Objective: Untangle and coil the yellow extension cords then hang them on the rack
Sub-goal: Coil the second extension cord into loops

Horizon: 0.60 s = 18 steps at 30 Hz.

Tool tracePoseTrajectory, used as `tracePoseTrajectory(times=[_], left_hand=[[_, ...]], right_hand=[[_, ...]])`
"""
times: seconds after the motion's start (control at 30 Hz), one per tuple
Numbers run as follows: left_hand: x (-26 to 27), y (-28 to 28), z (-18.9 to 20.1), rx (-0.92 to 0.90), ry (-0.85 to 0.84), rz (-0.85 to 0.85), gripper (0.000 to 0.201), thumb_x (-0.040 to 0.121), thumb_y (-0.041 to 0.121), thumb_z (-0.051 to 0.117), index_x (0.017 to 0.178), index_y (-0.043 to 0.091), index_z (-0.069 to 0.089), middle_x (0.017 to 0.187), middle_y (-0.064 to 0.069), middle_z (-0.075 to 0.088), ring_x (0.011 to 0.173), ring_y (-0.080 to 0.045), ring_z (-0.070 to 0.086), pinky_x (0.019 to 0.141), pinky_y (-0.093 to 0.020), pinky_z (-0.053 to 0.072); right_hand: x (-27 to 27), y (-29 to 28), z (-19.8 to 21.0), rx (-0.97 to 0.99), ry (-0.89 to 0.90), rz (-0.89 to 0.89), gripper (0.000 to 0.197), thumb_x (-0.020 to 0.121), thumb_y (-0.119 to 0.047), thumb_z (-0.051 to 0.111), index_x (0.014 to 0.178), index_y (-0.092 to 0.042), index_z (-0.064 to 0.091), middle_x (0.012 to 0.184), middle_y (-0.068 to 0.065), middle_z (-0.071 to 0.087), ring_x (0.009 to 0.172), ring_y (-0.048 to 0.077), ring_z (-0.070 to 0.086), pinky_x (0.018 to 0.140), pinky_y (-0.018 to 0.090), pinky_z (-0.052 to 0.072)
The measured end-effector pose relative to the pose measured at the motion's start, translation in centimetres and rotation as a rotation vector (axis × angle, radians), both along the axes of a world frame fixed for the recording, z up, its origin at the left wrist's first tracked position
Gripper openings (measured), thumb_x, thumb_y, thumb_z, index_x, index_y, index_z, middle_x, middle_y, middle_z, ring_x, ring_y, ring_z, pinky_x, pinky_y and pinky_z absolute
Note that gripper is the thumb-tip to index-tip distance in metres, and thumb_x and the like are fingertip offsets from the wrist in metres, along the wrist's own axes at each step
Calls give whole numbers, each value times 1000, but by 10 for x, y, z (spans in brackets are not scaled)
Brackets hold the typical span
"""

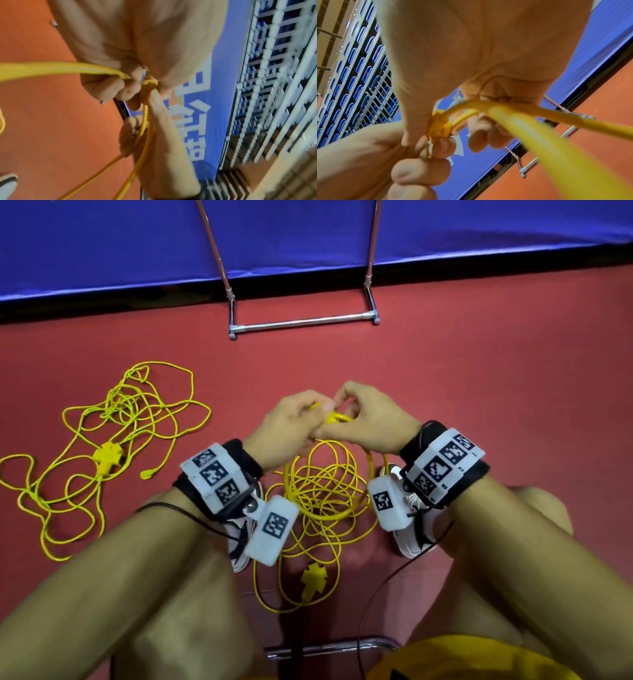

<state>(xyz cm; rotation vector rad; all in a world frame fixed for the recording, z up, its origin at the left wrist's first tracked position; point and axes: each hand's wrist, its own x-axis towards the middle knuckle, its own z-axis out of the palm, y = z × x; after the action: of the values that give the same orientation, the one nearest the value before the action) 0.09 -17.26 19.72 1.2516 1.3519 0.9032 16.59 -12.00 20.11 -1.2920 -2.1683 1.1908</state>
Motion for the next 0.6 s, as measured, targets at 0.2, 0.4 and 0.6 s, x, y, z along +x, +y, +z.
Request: tracePoseTrajectory(times=[0.2, 0.4, 0.6], left_hand=[[-11, 17, 6, -176, -260, 190, 20, 106, 27, 42, 90, 16, 48, 62, 1, 61, 42, -8, 47, 43, -22, 42], [-16, 28, -9, -329, -358, 278, 17, 86, 10, 41, 73, 14, 50, 73, -17, 61, 52, -24, 51, 54, -29, 43], [-15, 30, -37, -305, 15, -34, 21, 90, 29, 61, 81, 13, 52, 53, -10, 61, 41, -23, 55, 43, -23, 40]], right_hand=[[0, 17, -22, 83, 52, 10, 39, 84, -53, 68, 65, -23, 52, 54, -6, 45, 55, 10, 40, 57, 33, 37], [9, 32, -48, 173, 51, 5, 29, 100, -32, 50, 75, -18, 57, 60, -9, 49, 56, 11, 44, 61, 32, 35], [3, 35, -63, 238, -80, 259, 25, 96, -35, 48, 75, -21, 48, 59, -11, 41, 64, 19, 39, 61, 33, 29]])
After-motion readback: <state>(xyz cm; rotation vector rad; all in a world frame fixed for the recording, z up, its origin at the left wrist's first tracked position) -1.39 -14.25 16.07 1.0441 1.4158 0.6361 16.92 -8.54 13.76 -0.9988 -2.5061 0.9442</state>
